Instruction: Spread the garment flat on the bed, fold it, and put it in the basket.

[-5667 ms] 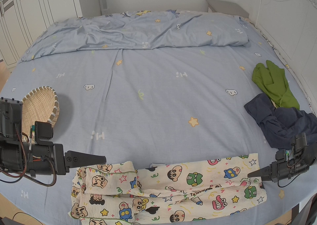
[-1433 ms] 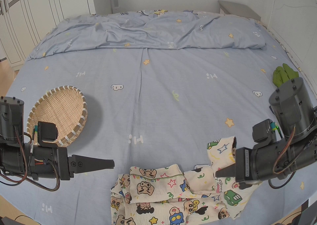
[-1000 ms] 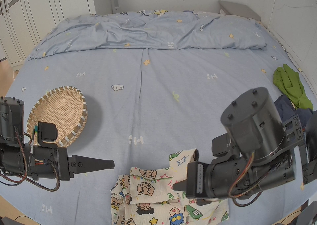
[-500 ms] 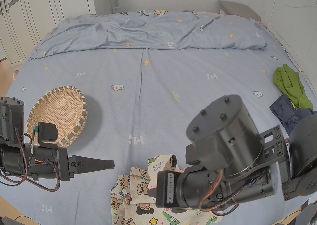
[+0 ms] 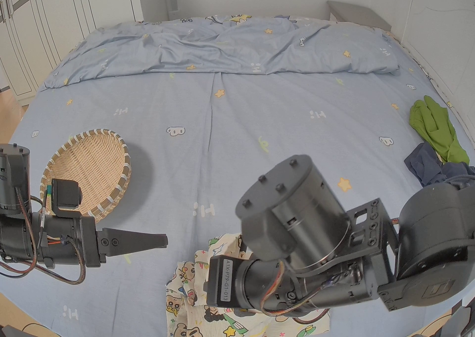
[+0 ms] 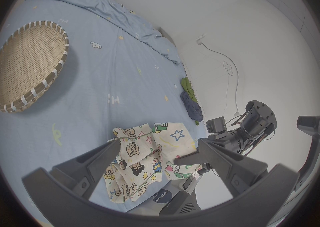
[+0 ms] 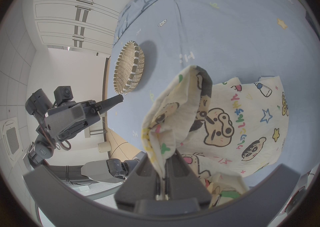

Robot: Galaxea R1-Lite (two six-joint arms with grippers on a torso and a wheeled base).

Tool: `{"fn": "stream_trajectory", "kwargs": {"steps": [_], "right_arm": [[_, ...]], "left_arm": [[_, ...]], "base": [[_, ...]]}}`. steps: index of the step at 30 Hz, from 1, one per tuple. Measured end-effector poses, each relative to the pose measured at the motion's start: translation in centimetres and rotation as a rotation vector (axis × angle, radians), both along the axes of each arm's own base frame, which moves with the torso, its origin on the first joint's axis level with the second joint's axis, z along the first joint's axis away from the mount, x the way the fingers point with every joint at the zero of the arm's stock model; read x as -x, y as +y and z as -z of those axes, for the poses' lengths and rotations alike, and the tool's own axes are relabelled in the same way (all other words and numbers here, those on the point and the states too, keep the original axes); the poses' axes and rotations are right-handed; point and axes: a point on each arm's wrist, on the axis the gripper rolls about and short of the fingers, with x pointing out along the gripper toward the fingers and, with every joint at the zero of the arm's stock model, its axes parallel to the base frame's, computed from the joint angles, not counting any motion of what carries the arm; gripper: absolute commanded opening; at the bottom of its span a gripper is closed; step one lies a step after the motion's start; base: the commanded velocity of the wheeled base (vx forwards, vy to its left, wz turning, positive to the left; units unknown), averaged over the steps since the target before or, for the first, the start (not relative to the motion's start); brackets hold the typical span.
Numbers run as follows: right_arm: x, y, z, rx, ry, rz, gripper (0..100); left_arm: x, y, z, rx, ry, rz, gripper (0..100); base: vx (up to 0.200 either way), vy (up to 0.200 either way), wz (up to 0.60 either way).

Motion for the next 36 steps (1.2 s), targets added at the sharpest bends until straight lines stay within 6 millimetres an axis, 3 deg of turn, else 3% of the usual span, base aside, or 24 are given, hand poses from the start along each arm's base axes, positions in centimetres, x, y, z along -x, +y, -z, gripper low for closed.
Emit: {"fn": "stream_trajectory", "kwargs": {"steps": [15,16,30,36], "right_arm": [[-0.1,0.5,1.4,0.037,0.026,0.009,0],[-0.2,0.5,1.5,0.038,0.027,0.008,100],[-0.6,1.7,2.4,0.057,0.034,-0.016,100],[-0.9,1.0,2.5,0.065,0.041,-0.014,100]], "left_arm": [[0.1,0.0,0.0,0.002,-0.002,0.002,100],[0.1,0.0,0.0,0.002,-0.001,0.003,100],[0.1,0.0,-0.2,0.004,-0.006,-0.001,100],[0.1,0.0,0.0,0.004,0.0,0.008,100]], "base": [[0.0,0.0,0.0],[0.0,0.0,0.0],[0.0,0.0,0.0],[0.0,0.0,0.0]]}}
